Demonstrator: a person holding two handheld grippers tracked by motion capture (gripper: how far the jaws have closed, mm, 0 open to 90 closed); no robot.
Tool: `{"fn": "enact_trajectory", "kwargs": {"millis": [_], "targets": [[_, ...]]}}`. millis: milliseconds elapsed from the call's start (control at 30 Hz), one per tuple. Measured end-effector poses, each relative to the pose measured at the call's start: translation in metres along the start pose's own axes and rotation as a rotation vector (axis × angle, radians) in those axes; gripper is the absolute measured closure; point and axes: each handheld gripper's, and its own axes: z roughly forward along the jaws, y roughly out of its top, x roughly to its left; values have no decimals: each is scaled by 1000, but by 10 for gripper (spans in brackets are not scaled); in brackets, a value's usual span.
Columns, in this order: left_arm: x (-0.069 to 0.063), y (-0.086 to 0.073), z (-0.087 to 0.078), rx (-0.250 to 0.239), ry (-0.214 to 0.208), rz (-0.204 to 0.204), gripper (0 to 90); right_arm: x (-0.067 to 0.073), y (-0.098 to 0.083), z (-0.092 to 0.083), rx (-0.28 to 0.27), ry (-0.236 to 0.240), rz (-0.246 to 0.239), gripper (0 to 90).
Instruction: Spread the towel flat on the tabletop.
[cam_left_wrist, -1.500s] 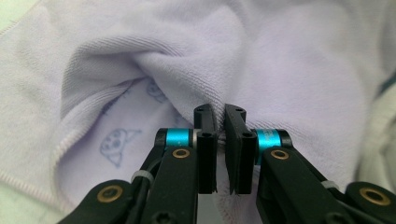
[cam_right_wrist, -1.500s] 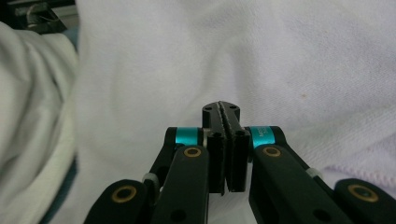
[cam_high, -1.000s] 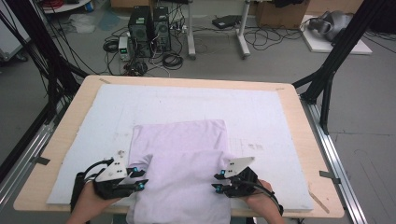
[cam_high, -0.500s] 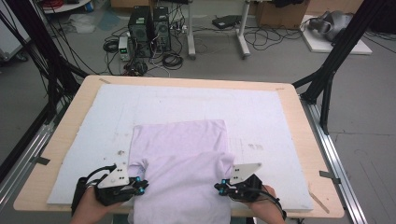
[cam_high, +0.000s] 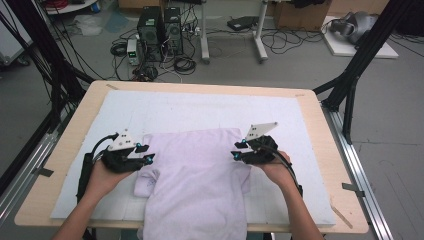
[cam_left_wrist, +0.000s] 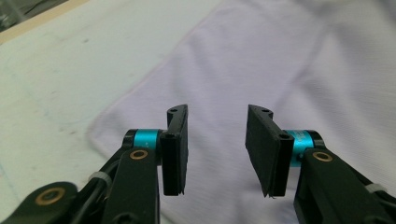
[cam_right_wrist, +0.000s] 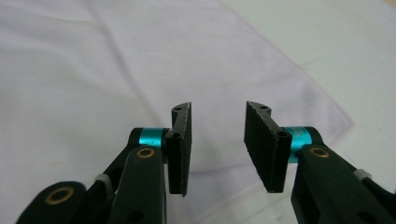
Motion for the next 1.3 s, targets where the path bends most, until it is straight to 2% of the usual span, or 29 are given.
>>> {"fn": "enact_trajectory", "kwargs": {"millis": [33, 133, 200, 267, 333, 400, 433, 467, 500, 533, 567, 633, 667, 733, 800, 833, 867, 933, 967, 1000, 1033, 1067, 1133, 1200, 1300], "targets": [[6, -1, 5, 9, 7, -20, 554, -11, -1, 7, 13, -14, 32, 586], [24, -7, 22, 33, 57, -82, 546, -29, -3, 17, 4, -42, 74, 571], [32, -11, 32, 66, 93, -93, 544, -39, -4, 24, -1, -56, 103, 555], [37, -15, 40, 93, 110, -109, 542, -46, -5, 33, 39, -70, 122, 538], [39, -17, 43, 77, 125, -110, 571, -51, -6, 41, 69, -76, 141, 549], [37, -16, 46, 70, 121, -89, 718, -52, -7, 50, 107, -81, 151, 617], [37, -15, 47, 72, 121, -84, 779, -52, -7, 50, 99, -79, 170, 696], [36, -13, 48, 80, 118, -79, 851, -53, -7, 49, 100, -72, 183, 844], [37, -9, 50, 100, 119, -66, 867, -52, -6, 49, 108, -57, 173, 872], [37, -4, 52, 120, 128, -47, 874, -52, -5, 49, 114, -63, 171, 876], [37, -1, 54, 120, 135, -36, 877, -52, -3, 48, 130, -74, 162, 879], [38, 10, 56, 113, 144, -26, 879, -52, 0, 42, 128, -97, 151, 881], [39, 17, 57, 97, 158, -14, 879, -54, 2, 37, 122, -111, 152, 882], [44, 35, 57, 64, 173, -21, 880, -59, 10, 25, 106, -143, 135, 883], [52, 58, 56, 43, 204, -2, 881, -67, 21, 11, 103, -191, 129, 883], [59, 75, 54, 23, 226, 5, 881, -73, 29, 3, 97, -211, 131, 883], [63, 86, 51, 1, 239, 9, 880, -79, 39, -8, 86, -249, 129, 883], [71, 115, 45, -54, 290, 31, 874, -88, 54, -22, 59, -298, 124, 882], [74, 128, 45, -66, 342, 42, 842, -93, 61, -28, 37, -322, 128, 870], [77, 137, 45, -69, 374, 42, 792, -98, 67, -32, 23, -339, 134, 829], [81, 142, 45, -69, 367, 18, 701, -102, 71, -33, 33, -357, 137, 803], [84, 144, 46, -66, 349, -8, 647, -105, 72, -33, 43, -359, 142, 756], [84, 138, 50, -33, 309, -21, 617, -107, 69, -30, 46, -341, 161, 708], [79, 124, 54, -7, 279, -9, 598, -102, 61, -26, 51, -308, 156, 684], [70, 98, 53, -8, 224, -27, 588, -91, 46, -20, 57, -235, 164, 629]]}}
